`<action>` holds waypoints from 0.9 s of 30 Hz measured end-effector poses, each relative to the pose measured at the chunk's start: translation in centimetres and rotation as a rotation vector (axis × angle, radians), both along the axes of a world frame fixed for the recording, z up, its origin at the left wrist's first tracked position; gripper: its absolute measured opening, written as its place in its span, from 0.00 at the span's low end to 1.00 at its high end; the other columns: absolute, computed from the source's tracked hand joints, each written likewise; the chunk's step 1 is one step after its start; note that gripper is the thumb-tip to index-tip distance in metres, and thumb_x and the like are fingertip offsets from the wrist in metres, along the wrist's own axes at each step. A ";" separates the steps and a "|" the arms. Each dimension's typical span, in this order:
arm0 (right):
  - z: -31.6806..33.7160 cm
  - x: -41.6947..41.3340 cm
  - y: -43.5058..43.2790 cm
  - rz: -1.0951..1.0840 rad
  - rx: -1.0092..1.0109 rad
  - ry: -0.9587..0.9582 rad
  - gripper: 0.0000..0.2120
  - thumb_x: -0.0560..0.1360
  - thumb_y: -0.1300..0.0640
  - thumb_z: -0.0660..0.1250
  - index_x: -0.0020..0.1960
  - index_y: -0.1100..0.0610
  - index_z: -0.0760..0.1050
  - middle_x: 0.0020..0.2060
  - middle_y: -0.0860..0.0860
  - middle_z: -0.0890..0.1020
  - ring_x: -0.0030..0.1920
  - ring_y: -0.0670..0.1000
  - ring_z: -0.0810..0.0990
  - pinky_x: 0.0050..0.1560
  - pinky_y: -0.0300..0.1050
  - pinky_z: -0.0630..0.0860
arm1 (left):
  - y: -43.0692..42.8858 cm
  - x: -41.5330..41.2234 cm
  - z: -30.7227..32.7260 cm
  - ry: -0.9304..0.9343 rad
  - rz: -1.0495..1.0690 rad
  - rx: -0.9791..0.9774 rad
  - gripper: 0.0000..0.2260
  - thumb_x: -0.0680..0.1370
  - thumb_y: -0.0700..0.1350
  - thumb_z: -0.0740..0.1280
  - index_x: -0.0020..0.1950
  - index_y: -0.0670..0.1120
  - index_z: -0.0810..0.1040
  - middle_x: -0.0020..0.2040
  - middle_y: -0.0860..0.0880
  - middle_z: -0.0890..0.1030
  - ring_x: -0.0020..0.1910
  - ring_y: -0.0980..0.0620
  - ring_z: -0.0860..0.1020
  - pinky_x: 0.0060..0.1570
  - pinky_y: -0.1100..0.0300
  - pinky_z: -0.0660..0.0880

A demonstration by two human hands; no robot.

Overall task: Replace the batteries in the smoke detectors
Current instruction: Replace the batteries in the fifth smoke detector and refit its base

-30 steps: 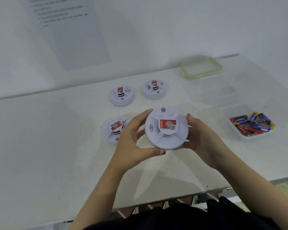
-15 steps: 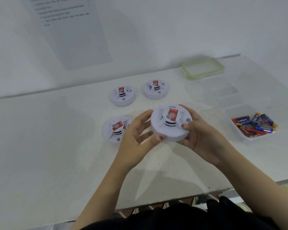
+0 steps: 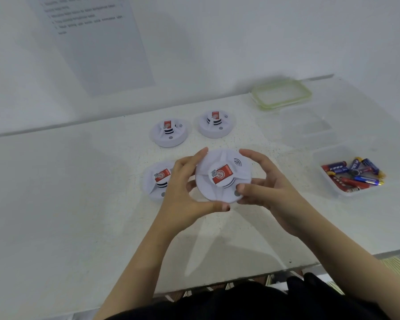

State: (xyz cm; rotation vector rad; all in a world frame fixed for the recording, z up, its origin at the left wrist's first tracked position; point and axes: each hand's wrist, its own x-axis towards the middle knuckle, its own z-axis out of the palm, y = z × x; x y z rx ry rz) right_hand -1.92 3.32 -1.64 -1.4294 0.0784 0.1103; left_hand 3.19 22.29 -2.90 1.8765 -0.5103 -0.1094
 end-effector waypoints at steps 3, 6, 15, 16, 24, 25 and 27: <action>-0.1 0.1 -0.1 0.061 0.008 0.000 0.35 0.67 0.65 0.73 0.66 0.39 0.67 0.49 0.55 0.84 0.49 0.56 0.84 0.48 0.47 0.81 | 0.1 0.0 0.3 0.049 -0.008 -0.069 0.44 0.58 0.41 0.81 0.70 0.53 0.67 0.65 0.58 0.74 0.63 0.63 0.74 0.56 0.71 0.72; -0.2 0.3 -0.2 0.097 0.012 0.011 0.39 0.66 0.67 0.74 0.68 0.38 0.66 0.53 0.54 0.83 0.52 0.57 0.83 0.49 0.51 0.81 | 0.3 0.0 0.4 0.063 -0.038 -0.075 0.40 0.60 0.37 0.81 0.68 0.52 0.69 0.64 0.56 0.77 0.63 0.62 0.75 0.57 0.70 0.73; -1.0 0.2 0.0 0.054 0.002 -0.038 0.36 0.63 0.66 0.73 0.65 0.38 0.71 0.53 0.53 0.82 0.50 0.56 0.83 0.45 0.53 0.81 | 0.6 0.0 -0.1 0.059 -0.075 -0.062 0.40 0.63 0.36 0.80 0.70 0.51 0.67 0.66 0.57 0.75 0.66 0.61 0.73 0.60 0.68 0.72; -1.2 0.2 0.1 0.046 0.004 -0.036 0.37 0.63 0.66 0.73 0.65 0.39 0.70 0.53 0.53 0.82 0.50 0.57 0.83 0.45 0.54 0.81 | 0.6 0.0 -0.2 0.057 -0.076 -0.057 0.40 0.63 0.36 0.80 0.70 0.51 0.67 0.66 0.57 0.75 0.66 0.60 0.73 0.60 0.68 0.72; -1.5 0.2 0.0 0.047 0.010 -0.033 0.38 0.63 0.66 0.73 0.67 0.40 0.69 0.53 0.54 0.83 0.51 0.58 0.83 0.46 0.55 0.81 | 0.7 0.2 -0.7 0.054 -0.083 -0.048 0.41 0.63 0.38 0.80 0.73 0.46 0.67 0.68 0.52 0.75 0.67 0.58 0.73 0.63 0.65 0.72; -1.5 0.2 0.0 0.048 0.012 -0.033 0.38 0.64 0.66 0.73 0.67 0.41 0.69 0.53 0.54 0.83 0.51 0.58 0.83 0.46 0.55 0.81 | 0.7 0.2 -0.8 0.055 -0.084 -0.047 0.41 0.63 0.38 0.80 0.73 0.46 0.67 0.68 0.52 0.75 0.67 0.58 0.73 0.63 0.65 0.72; -1.6 0.2 0.0 0.053 0.017 -0.033 0.38 0.64 0.67 0.73 0.68 0.41 0.68 0.53 0.55 0.82 0.51 0.58 0.83 0.47 0.56 0.81 | 0.8 0.2 -0.8 0.054 -0.084 -0.047 0.41 0.62 0.40 0.80 0.73 0.46 0.67 0.68 0.51 0.75 0.68 0.57 0.73 0.64 0.64 0.71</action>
